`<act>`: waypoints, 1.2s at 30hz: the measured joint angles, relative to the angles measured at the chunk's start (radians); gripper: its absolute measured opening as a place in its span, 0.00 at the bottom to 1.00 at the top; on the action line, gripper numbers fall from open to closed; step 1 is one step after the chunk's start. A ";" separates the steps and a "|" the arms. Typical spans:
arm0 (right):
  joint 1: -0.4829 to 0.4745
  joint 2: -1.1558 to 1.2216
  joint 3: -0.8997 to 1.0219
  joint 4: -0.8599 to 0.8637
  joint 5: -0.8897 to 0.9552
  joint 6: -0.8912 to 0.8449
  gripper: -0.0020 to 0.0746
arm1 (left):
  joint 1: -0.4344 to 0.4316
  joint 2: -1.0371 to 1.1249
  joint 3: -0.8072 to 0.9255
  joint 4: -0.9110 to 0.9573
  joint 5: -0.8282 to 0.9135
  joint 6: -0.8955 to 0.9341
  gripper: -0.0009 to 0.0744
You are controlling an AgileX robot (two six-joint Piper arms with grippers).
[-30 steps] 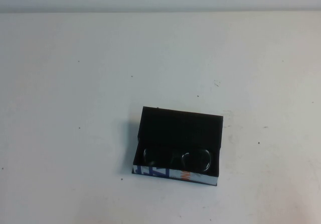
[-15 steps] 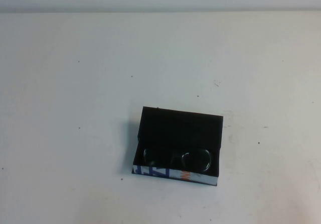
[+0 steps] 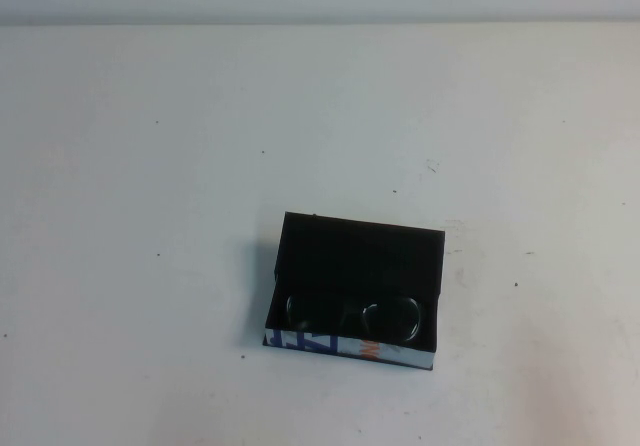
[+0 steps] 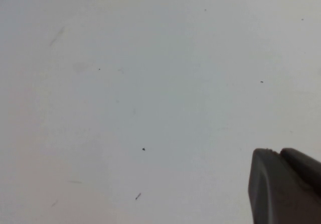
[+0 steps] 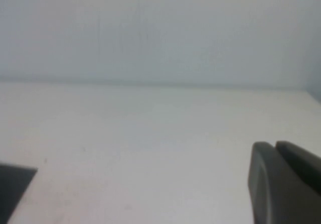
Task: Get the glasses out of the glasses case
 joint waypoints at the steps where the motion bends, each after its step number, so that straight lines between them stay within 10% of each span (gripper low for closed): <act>1: 0.000 0.000 0.000 0.000 -0.040 0.000 0.00 | 0.000 0.000 0.000 0.000 0.000 0.000 0.01; 19: 0.000 0.000 -0.045 0.022 -0.481 0.125 0.00 | 0.000 0.000 0.000 0.000 0.000 0.000 0.01; 36: 0.000 0.286 -0.649 0.063 0.396 0.153 0.00 | 0.000 0.000 0.000 0.000 0.000 0.000 0.01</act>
